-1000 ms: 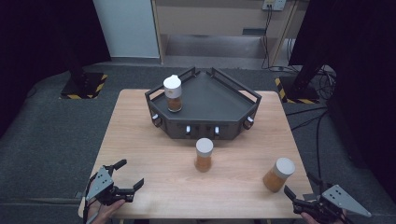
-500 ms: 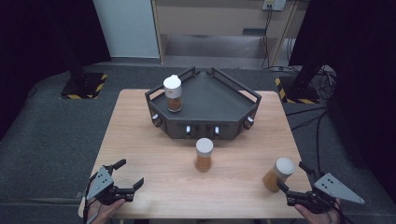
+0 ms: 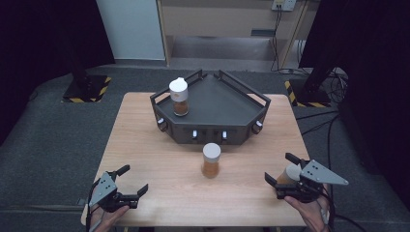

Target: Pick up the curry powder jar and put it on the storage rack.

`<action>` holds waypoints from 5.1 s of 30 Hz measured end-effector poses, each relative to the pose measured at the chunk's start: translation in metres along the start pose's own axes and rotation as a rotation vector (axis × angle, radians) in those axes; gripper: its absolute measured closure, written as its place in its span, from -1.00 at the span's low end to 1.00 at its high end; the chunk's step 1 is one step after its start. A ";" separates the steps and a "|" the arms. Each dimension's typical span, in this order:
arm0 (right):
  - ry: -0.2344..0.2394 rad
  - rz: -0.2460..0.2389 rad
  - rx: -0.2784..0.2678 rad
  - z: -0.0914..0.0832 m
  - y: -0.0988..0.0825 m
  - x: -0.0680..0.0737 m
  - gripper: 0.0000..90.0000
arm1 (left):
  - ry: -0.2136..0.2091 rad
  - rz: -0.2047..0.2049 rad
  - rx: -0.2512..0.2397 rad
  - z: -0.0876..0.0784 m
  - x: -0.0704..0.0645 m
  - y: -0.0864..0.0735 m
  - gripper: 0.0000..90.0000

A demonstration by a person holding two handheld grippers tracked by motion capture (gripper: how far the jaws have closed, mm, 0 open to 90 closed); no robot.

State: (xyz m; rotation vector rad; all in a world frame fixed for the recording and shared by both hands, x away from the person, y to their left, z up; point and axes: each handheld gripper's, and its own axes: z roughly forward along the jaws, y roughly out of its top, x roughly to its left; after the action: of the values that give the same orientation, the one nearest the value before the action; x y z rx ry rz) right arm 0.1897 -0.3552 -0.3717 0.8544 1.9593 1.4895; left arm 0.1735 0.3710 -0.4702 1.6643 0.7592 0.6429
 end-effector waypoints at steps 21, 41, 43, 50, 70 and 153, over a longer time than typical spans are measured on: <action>0.128 -0.044 0.007 0.072 0.032 0.007 -0.94 | 0.003 -0.004 -0.002 -0.001 0.001 -0.001 -0.94; 0.187 -0.063 0.093 0.134 0.033 0.015 -0.92 | 0.013 -0.008 -0.002 -0.001 0.000 -0.001 -0.94; 0.198 -0.064 0.106 0.142 0.033 0.016 -0.91 | 0.012 -0.005 -0.002 -0.001 0.000 -0.001 -0.94; 0.216 -0.063 0.140 0.162 0.028 0.020 -0.88 | 0.010 -0.005 -0.001 -0.001 0.001 -0.001 -0.94; 0.248 -0.057 0.185 0.198 0.015 0.020 -0.48 | 0.004 -0.007 0.002 -0.001 0.001 -0.001 -0.93; 0.111 -0.051 0.154 0.239 0.199 -0.017 -0.25 | -0.008 -0.037 0.005 0.000 0.004 -0.001 -0.93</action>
State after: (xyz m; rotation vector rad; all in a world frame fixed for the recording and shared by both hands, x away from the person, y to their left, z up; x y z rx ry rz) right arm 0.4088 -0.1785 -0.2388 0.7947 2.1836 1.3981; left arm 0.1759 0.3748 -0.4714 1.6529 0.7842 0.6087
